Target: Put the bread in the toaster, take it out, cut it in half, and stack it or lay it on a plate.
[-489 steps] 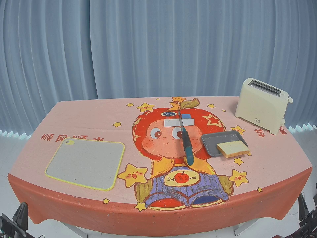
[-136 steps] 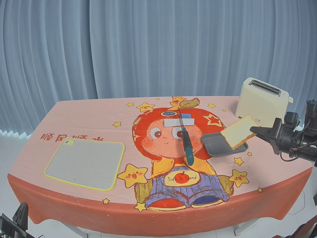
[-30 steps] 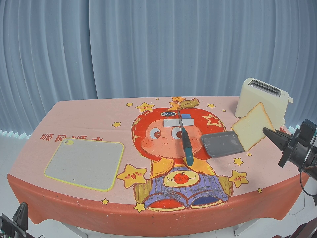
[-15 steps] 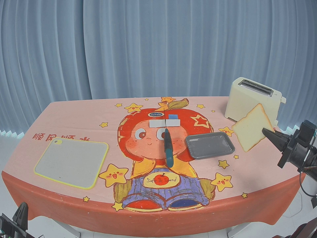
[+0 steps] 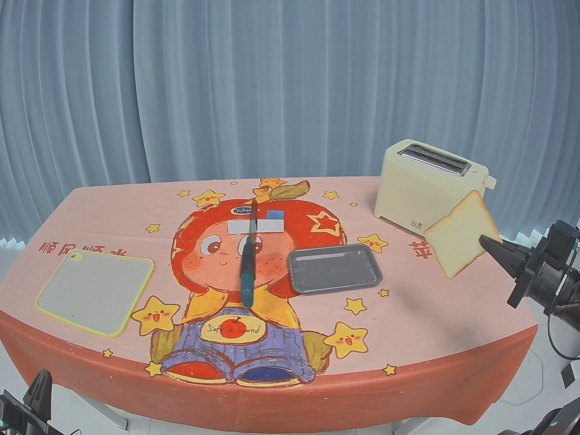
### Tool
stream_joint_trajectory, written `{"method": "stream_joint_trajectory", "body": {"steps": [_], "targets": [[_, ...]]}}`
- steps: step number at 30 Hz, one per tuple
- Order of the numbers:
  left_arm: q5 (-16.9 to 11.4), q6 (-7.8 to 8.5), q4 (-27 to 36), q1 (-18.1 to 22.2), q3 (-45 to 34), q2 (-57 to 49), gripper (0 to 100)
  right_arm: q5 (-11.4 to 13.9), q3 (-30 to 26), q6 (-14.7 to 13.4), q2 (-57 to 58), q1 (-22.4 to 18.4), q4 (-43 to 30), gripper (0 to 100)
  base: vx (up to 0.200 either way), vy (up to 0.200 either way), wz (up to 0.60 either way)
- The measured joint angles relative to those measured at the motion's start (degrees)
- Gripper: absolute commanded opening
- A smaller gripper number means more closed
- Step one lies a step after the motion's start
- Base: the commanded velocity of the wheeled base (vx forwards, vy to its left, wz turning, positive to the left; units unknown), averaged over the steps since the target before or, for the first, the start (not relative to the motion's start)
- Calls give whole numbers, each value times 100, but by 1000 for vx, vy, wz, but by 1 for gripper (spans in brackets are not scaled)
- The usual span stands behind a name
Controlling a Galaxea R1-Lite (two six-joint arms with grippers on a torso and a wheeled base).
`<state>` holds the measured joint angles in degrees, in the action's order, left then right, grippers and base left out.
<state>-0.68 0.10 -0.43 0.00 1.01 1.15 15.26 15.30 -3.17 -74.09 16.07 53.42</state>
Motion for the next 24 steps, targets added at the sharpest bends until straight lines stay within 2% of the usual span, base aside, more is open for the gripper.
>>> {"method": "stream_joint_trajectory", "body": {"steps": [5, 24], "targets": [[0, 0, 0, 0, 0, 0, 0, 0, -4, 2, -2, 0, -2, 0, 0, -200, 0], [0, -10, 0, -10, 0, 0, 0, 0, -6, 0, -7, -6, 4, 0, 0, 0, 0]]}}
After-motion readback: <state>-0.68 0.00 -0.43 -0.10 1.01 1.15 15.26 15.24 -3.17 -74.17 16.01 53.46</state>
